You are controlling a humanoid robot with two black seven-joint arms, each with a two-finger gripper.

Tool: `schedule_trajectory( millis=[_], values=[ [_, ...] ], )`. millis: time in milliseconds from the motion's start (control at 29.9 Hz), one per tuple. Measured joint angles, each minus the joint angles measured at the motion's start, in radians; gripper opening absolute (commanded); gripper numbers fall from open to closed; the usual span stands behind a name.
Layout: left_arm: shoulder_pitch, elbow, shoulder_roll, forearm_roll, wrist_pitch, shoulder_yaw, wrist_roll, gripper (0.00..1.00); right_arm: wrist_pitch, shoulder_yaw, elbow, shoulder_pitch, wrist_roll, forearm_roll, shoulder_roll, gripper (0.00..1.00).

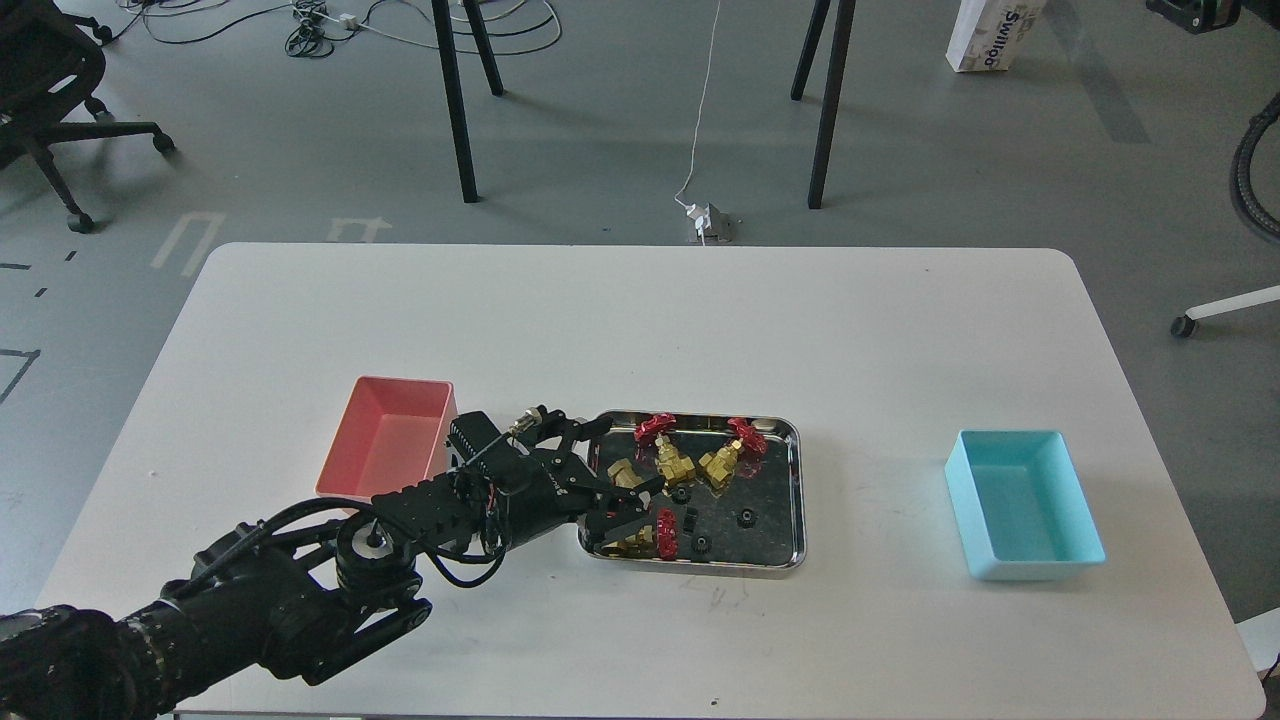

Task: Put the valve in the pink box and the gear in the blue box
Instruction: 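Close the left gripper on the red-handled brass valve, then lift the valve and carry it with the left gripper over the pink box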

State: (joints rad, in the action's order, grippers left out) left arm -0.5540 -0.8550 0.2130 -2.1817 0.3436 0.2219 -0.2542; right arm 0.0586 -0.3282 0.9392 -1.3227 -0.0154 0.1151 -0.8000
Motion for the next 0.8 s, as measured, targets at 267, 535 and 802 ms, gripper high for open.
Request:
schedule_trajectory(
  millis=[267,535,802],
  values=[
    [0.01,-0.001,0.001,0.0,0.0,-0.013,0.0,0.78,-0.001,0.0,-0.006,0.0,0.0,0.002,0.001,0.99],
    [0.01,-0.001,-0.001,0.0,0.0,-0.013,-0.001,0.54,-0.002,0.0,-0.011,0.0,0.001,0.009,0.007,0.99],
    [0.009,-0.004,-0.001,0.0,-0.003,-0.013,0.012,0.24,-0.002,0.001,-0.013,0.0,0.002,0.009,0.014,0.99]
  ],
)
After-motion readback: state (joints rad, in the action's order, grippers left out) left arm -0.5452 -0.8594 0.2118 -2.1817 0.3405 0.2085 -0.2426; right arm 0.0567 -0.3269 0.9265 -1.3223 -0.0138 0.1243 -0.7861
